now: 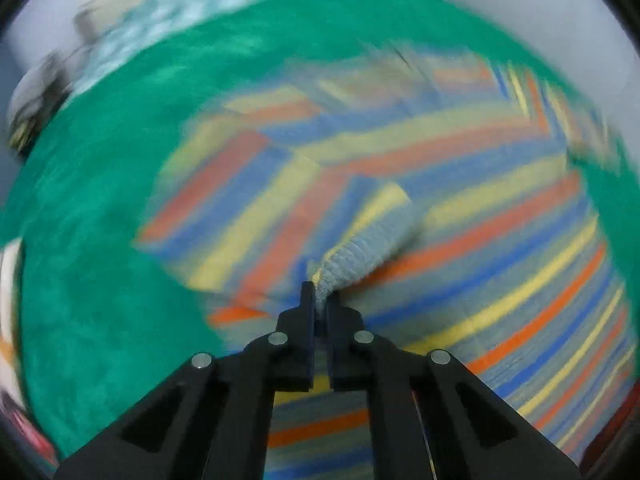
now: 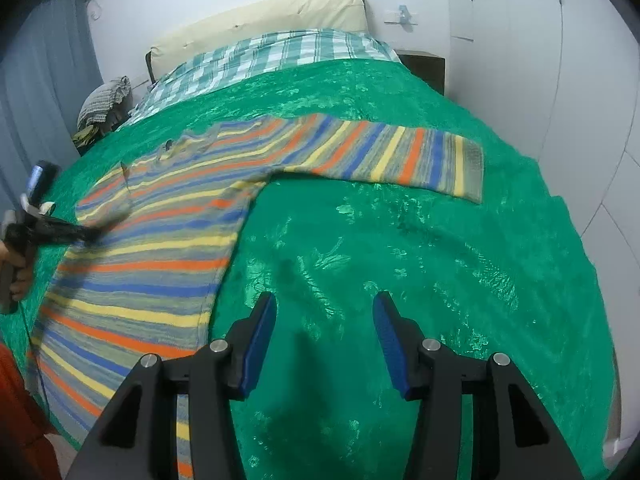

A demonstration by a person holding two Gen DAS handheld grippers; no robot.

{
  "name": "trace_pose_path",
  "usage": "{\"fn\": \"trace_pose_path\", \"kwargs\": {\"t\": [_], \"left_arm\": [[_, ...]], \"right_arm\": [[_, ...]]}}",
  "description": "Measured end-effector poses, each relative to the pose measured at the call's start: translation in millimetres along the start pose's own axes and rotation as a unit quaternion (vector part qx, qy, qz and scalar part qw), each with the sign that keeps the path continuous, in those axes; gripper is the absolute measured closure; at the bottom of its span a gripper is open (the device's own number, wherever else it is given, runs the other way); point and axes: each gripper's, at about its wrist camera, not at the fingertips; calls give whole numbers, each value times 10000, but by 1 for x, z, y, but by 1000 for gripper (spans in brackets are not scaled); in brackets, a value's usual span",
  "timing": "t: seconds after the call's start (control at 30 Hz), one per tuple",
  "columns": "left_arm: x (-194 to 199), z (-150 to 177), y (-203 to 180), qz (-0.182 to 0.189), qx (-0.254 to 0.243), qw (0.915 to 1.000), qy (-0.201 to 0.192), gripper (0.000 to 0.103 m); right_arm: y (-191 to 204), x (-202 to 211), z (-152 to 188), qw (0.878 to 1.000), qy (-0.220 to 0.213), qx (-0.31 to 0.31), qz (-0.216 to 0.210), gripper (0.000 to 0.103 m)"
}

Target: Fold small clothes

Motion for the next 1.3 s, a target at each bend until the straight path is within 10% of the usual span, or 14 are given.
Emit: {"fn": "trace_pose_path", "kwargs": {"t": [0.1,0.23,0.33,0.8,1.1,1.23,1.3], "left_arm": [[31,9,85,141,1597,9865,-320,100],[19,50,209,-388,3732,9269,-93,101],[-10,72,249,-672,4221,9035,316,101],[-54,78,266,-882,4144,9036,638,101],[-32,124,304,62,5162,8558,319,91],[11,151,292,-219,4981,8666,217,33],[35,160,263,-201,4511,8923,44,29]], "right_arm": [[-1,2,1,10000,-4,9,-15,53],[2,-5,1,9999,86,50,-19,53],[4,-12,2,9998,203,87,-12,53],[12,-30,8,9981,511,228,266,52],[-1,-26,10,9977,519,-24,444,41],[-11,-8,6,9967,342,-313,671,41],[-4,5,3,9975,261,-233,618,41]]}}
Point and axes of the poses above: each gripper's, at about its wrist camera, not at the fingertips, and x roughly against the way its jaws point, y to its left, z to its underside, and after that the axes turned 8 degrees about y, right-handed
